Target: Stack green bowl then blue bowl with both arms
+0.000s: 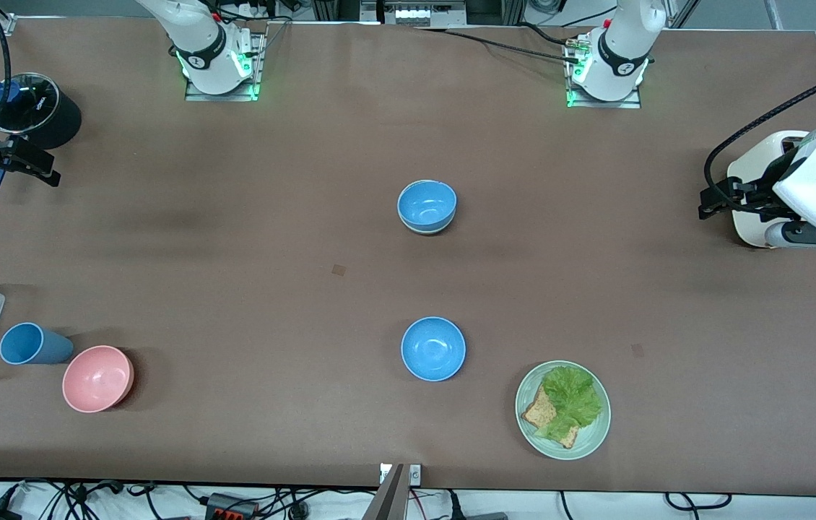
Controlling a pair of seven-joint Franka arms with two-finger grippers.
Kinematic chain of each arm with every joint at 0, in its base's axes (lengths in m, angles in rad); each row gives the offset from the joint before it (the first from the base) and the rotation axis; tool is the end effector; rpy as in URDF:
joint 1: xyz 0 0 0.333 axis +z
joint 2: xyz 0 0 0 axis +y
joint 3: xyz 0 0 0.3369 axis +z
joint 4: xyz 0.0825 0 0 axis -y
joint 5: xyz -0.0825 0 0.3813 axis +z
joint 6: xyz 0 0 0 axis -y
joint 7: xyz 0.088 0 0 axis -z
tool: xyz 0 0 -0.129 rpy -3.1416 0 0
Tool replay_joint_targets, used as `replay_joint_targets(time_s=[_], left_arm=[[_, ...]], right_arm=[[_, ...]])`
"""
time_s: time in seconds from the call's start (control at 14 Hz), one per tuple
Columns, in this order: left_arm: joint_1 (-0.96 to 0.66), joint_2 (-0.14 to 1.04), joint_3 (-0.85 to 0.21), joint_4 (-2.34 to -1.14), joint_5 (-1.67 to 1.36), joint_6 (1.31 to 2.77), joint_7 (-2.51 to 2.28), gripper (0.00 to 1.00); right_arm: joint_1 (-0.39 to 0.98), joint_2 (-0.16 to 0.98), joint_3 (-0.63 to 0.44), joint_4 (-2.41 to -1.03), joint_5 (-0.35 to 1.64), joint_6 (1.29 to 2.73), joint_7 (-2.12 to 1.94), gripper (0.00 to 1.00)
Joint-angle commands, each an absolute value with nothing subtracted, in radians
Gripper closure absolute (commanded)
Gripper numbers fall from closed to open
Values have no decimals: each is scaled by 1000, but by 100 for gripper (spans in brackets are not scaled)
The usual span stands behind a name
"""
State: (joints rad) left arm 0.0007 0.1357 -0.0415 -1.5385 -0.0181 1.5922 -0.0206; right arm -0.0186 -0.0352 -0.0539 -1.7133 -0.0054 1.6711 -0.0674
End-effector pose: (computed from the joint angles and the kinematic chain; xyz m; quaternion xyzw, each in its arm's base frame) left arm 0.5917 -0.0249 0.5627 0.9990 -0.0095 -0.0413 0.0106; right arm 0.5441 -0.0406 0.5841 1.0000 -0.0023 -0.0036 0.0015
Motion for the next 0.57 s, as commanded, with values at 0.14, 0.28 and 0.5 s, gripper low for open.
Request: replay_joint_targets(time_s=[0.14,0.28,0.5], left_arm=[[2,156,-48,-1523,-31,1592,-75,0],[6,155,-49,-1520,-50,1591,-75,0],[5,155,-48,-1509,-64,1582,-75,0]], right_arm=[[-21,-32,-48,-1697,-5,1660,-71,0],[-20,-32,-48,-1697,-5,1660,-68,0],[-18,-32,-48,-1698,-5,1661,-60,0]])
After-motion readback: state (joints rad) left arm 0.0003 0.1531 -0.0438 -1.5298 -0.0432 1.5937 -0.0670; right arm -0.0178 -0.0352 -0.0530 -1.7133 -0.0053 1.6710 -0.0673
